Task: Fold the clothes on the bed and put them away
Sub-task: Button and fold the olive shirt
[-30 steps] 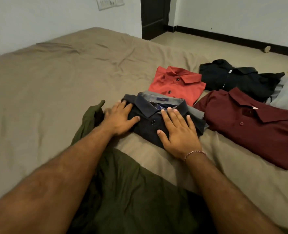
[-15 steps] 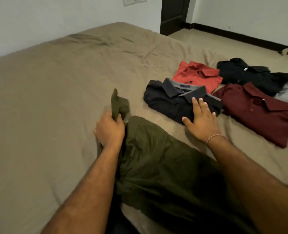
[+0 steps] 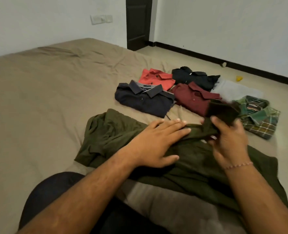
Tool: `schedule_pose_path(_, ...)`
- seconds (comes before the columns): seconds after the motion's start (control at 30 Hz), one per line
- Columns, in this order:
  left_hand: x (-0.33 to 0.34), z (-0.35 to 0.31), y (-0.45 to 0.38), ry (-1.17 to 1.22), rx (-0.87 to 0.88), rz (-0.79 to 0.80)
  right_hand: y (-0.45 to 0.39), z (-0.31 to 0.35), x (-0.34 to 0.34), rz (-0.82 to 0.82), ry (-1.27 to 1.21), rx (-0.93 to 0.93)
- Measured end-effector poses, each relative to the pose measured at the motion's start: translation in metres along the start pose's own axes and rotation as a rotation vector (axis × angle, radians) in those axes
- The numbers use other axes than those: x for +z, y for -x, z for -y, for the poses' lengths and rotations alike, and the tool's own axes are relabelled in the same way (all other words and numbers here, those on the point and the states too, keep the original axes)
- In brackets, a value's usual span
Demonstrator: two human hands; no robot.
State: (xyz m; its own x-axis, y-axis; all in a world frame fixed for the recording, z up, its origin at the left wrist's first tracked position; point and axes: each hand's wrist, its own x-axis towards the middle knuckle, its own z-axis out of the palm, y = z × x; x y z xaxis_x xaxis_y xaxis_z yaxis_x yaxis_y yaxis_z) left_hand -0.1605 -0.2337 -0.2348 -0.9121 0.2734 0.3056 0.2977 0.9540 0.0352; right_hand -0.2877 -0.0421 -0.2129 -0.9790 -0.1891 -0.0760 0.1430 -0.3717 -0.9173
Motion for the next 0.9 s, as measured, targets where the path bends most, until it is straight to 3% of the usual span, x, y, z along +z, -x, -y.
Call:
schedule_pose_path(0.1, 0.0, 0.01, 0.033, 0.088, -0.145, -0.016, 0.003, 0.01, -0.069, -0.208, -0.097, -0.019)
schedule_pose_path(0.23, 0.012, 0.038, 0.072, 0.257, -0.459, 0.219, 0.012, 0.017, -0.153, -0.35, -0.125, 0.105)
schedule_pose_path(0.3, 0.015, 0.051, 0.077, 0.364, -0.582, 0.247, 0.015, 0.013, -0.183, -0.419, -0.103, 0.144)
schedule_pose_path(0.43, 0.021, 0.061, 0.074, 0.531, -0.741, 0.203, 0.013, 0.007, -0.215, -0.393, -0.115, 0.228)
schedule_pose_path(0.53, 0.034, 0.059, 0.073, 0.289, -0.676, 0.176, 0.005, 0.008, -0.222, -0.391, 0.061, 0.155)
schedule_pose_path(0.63, 0.031, 0.054, 0.067, 0.067, -0.791, -0.07, -0.001, 0.008, -0.228, -0.374, 0.212, 0.035)
schedule_pose_path(0.7, 0.024, 0.052, 0.064, 0.068, -0.89, -0.251, -0.004, 0.015, -0.228, -0.332, 0.239, -0.001)
schedule_pose_path(0.77, 0.02, 0.055, 0.066, 0.125, -0.967, -0.323, -0.01, 0.021, -0.226, -0.324, 0.257, 0.003)
schedule_pose_path(0.83, 0.018, 0.058, 0.072, 0.195, -0.952, -0.22, -0.013, 0.023, -0.22, -0.299, 0.364, 0.061)
schedule_pose_path(0.9, 0.021, 0.059, 0.076, 0.15, -0.866, -0.005, -0.012, 0.018, -0.213, -0.232, 0.51, 0.138)
